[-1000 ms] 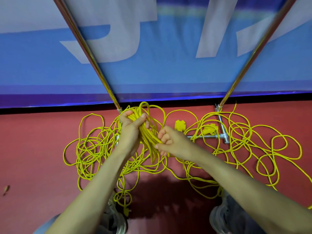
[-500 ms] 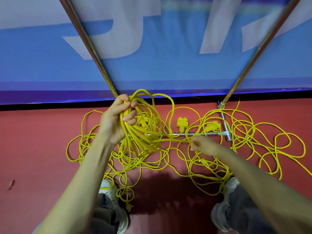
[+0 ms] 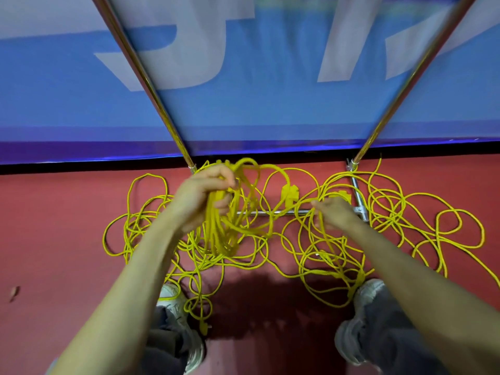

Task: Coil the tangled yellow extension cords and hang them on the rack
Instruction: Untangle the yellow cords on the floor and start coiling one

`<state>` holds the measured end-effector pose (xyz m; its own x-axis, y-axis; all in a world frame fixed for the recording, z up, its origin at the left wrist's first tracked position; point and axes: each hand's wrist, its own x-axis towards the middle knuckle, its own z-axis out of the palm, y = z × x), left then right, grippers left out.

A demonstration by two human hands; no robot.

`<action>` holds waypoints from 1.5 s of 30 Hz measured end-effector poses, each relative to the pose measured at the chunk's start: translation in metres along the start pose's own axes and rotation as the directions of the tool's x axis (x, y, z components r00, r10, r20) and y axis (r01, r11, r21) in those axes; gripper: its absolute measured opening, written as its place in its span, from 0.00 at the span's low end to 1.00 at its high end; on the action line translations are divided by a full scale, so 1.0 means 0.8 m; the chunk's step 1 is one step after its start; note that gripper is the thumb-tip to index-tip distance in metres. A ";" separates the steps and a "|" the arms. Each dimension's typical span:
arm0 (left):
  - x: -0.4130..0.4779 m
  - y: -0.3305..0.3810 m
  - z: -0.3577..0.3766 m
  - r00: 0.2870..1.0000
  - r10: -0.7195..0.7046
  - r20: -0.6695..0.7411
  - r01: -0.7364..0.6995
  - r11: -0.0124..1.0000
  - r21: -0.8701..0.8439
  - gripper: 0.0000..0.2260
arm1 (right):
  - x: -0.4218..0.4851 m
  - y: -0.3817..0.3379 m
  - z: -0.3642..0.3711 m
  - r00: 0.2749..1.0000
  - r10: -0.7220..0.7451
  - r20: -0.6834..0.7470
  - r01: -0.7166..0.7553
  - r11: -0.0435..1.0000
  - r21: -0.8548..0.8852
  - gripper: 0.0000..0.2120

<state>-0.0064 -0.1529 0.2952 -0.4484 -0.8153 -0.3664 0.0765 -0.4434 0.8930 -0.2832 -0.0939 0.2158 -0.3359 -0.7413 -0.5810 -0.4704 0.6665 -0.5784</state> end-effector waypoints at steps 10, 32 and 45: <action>-0.007 -0.040 0.048 0.994 0.055 -0.093 -0.035 0.977 0.208 0.05 | -0.058 -0.100 -0.002 0.957 -0.221 0.190 0.015 0.688 0.725 0.10; 0.002 -0.054 0.028 0.924 0.319 -0.212 0.001 0.551 0.834 0.10 | -0.052 -0.090 0.021 0.977 -0.212 0.037 0.108 0.632 0.768 0.09; -0.011 0.006 -0.010 0.939 0.256 -0.232 -0.235 0.965 0.114 0.08 | -0.005 -0.028 0.006 0.952 0.217 0.216 -0.262 0.217 0.940 0.10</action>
<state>0.0053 -0.1508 0.3010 -0.1945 -0.9649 -0.1763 0.0776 -0.1943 0.9779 -0.2677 -0.1057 0.2282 -0.2461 -0.5438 -0.8023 0.7536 0.4132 -0.5112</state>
